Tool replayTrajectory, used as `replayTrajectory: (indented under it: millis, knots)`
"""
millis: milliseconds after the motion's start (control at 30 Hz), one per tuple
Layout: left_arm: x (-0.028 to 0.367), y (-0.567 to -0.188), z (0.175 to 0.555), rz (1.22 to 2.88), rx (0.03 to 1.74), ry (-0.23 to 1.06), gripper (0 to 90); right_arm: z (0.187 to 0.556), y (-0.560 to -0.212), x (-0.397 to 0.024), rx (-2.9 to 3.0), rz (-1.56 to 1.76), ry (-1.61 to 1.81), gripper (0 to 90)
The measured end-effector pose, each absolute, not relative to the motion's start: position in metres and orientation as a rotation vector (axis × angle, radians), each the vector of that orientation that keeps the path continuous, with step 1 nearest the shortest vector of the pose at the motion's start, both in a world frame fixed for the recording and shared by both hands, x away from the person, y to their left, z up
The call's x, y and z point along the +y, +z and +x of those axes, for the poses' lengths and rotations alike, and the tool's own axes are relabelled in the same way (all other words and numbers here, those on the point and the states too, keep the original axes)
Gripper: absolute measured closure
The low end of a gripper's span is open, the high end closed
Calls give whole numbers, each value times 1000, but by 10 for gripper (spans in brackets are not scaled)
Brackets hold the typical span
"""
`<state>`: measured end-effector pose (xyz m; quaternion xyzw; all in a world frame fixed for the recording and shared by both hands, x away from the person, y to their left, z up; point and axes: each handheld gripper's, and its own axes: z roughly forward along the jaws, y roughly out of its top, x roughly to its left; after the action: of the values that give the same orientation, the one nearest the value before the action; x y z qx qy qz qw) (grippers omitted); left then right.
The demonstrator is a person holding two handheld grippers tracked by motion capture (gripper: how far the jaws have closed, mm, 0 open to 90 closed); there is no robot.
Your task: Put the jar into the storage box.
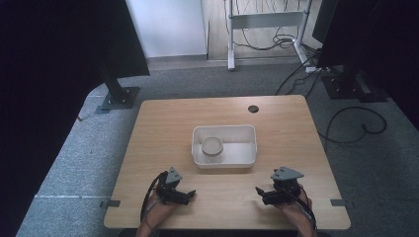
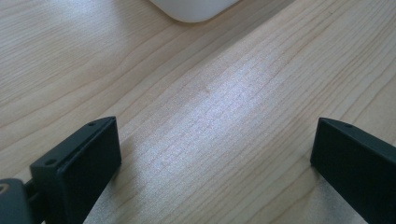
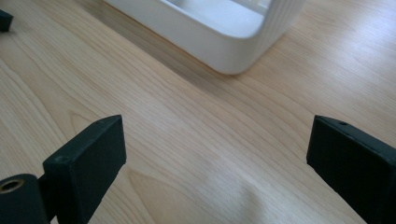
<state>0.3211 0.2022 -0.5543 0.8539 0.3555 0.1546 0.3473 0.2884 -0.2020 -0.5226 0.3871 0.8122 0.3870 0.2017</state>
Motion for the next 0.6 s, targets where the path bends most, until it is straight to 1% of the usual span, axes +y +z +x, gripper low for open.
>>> replayTrajectory:
  millis: [600]
  knots:
    - [202,-554,321,2214,923,401,16,275,-537,-235,2224,1209,1011,46]
